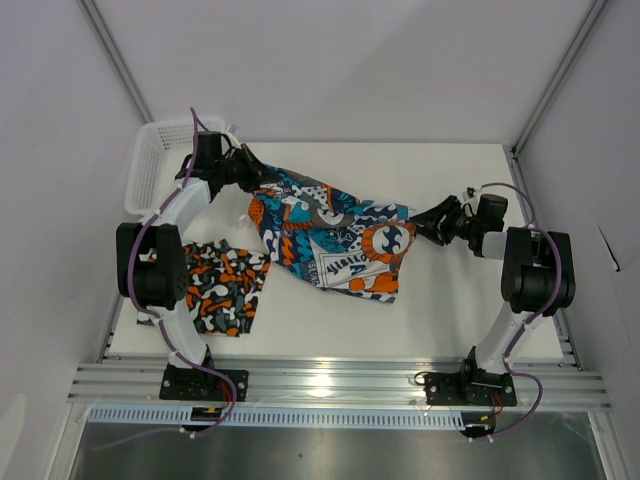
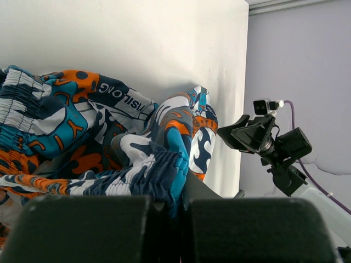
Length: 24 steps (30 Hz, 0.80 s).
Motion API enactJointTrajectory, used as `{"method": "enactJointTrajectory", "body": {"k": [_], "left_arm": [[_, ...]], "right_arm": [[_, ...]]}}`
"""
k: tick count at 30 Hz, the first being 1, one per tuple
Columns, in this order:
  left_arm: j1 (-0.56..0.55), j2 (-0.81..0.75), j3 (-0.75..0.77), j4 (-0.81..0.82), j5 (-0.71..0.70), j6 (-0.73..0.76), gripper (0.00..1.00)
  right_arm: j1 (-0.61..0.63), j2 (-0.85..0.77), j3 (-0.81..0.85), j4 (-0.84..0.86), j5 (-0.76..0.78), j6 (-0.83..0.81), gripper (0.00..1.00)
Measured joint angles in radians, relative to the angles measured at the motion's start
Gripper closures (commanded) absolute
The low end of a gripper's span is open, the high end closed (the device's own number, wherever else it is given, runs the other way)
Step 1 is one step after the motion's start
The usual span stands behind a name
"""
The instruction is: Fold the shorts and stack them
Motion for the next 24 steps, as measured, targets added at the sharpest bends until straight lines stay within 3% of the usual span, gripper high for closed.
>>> {"method": "enactJointTrajectory", "body": {"k": [19, 24], "left_arm": [[-0.002, 0.000, 0.000, 0.000, -0.001, 0.014, 1.00], [-0.007, 0.000, -0.002, 0.000, -0.002, 0.016, 1.00]], "right_arm": [[0.006, 0.032, 0.000, 0.026, 0.000, 0.011, 0.47], [0.034, 0.055, 0.000, 0.039, 0.000, 0.014, 0.53]]}}
